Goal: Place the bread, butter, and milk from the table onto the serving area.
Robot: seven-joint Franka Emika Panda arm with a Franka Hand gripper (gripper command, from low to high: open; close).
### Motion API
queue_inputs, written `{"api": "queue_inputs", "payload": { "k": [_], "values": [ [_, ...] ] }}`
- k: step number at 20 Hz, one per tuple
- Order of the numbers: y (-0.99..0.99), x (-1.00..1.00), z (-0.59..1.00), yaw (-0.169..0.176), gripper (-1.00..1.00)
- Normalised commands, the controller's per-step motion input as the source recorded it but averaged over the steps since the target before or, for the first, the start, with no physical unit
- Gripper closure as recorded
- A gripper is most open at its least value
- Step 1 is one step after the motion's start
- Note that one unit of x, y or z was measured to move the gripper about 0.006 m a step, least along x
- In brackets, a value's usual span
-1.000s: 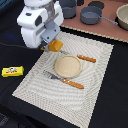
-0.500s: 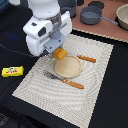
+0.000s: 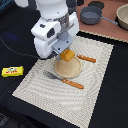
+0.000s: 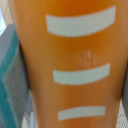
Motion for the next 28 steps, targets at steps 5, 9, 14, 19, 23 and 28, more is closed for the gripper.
{"api": "queue_inputs", "payload": {
  "k": [5, 9, 14, 19, 23, 28],
  "values": [
    [-0.21, 0.89, 0.23, -0.004, 1.00],
    [-0.25, 0.81, 0.13, -0.021, 1.00],
    [-0.17, 0.75, 0.13, -0.025, -1.00],
    [0.00, 0.55, 0.37, -0.005, -1.00],
    [0.14, 0.26, 0.98, -0.019, -1.00],
    [-0.03, -0.70, 0.82, -0.008, -1.00]
  ]
}}
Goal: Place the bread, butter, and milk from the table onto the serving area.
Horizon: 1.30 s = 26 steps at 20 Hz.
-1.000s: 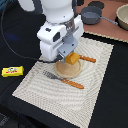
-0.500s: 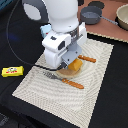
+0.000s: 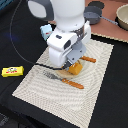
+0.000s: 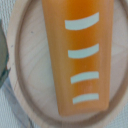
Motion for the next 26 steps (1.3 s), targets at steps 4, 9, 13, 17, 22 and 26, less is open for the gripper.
{"api": "queue_inputs", "payload": {
  "k": [4, 9, 13, 17, 22, 26],
  "values": [
    [-0.10, -0.99, 0.56, 0.000, -1.00],
    [-0.15, -0.98, 0.26, -0.001, -1.00],
    [-0.17, -1.00, 0.00, -0.014, -1.00],
    [-0.21, -1.00, -0.10, -0.012, -1.00],
    [-0.29, -1.00, -0.28, -0.001, -1.00],
    [-0.33, -1.00, -0.35, 0.000, -1.00]
  ]
}}
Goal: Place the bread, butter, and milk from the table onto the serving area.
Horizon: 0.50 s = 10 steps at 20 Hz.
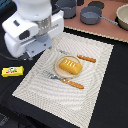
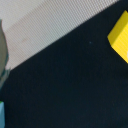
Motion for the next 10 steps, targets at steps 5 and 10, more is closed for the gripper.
{"api": "queue_inputs", "payload": {
  "k": [5, 10],
  "values": [
    [-0.05, -0.91, -0.13, 0.089, -1.00],
    [0.15, -0.71, -0.01, 0.216, -1.00]
  ]
}}
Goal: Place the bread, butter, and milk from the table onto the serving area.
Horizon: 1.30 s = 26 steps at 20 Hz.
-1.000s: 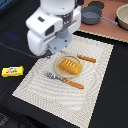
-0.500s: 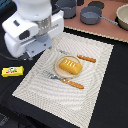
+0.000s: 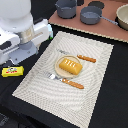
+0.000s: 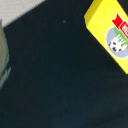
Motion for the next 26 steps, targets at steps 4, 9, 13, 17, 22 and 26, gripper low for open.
{"api": "queue_inputs", "payload": {
  "k": [4, 9, 13, 17, 22, 26],
  "values": [
    [0.04, -0.84, -0.23, 0.149, -1.00],
    [-0.05, -0.83, -0.44, 0.113, -1.00],
    [-0.06, -0.81, -0.40, 0.119, -1.00],
    [-0.11, -0.42, -0.10, 0.088, -1.00],
    [-0.30, 0.03, 0.00, 0.023, -1.00],
    [-0.25, 0.08, -0.02, 0.005, -1.00]
  ]
}}
